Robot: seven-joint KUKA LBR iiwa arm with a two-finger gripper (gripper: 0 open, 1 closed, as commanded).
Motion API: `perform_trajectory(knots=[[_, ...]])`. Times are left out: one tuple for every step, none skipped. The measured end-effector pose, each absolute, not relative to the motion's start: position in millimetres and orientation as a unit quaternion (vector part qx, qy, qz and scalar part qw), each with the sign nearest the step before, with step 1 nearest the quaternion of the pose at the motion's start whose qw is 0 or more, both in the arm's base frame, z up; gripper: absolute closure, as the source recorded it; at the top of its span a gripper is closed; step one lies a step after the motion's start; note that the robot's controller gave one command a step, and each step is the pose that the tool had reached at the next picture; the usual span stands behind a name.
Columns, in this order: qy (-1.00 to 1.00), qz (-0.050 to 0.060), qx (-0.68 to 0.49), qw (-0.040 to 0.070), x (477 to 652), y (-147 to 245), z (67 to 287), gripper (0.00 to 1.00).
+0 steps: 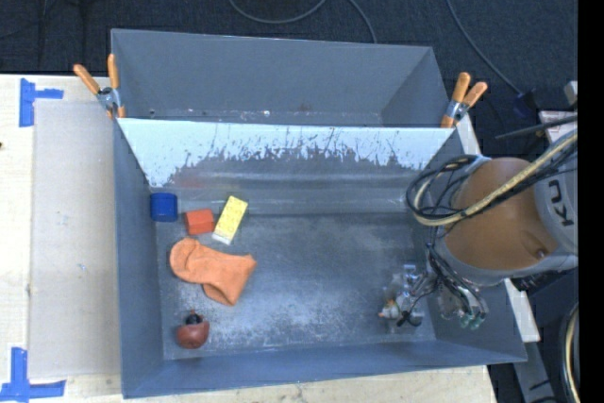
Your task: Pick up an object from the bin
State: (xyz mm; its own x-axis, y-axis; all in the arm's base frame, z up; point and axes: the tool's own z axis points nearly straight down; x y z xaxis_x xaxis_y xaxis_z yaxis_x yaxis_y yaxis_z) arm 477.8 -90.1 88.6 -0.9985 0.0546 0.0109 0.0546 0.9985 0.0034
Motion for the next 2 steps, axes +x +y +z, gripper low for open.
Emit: perform_trajectory(knots=[[-1.000, -0.002, -0.027, 0.006, 477.1, -89.8, 109.8, 1.00], [-1.000, -0.001, -0.026, 0.003, 479.3, -90.3, 129.4, 1.00]])
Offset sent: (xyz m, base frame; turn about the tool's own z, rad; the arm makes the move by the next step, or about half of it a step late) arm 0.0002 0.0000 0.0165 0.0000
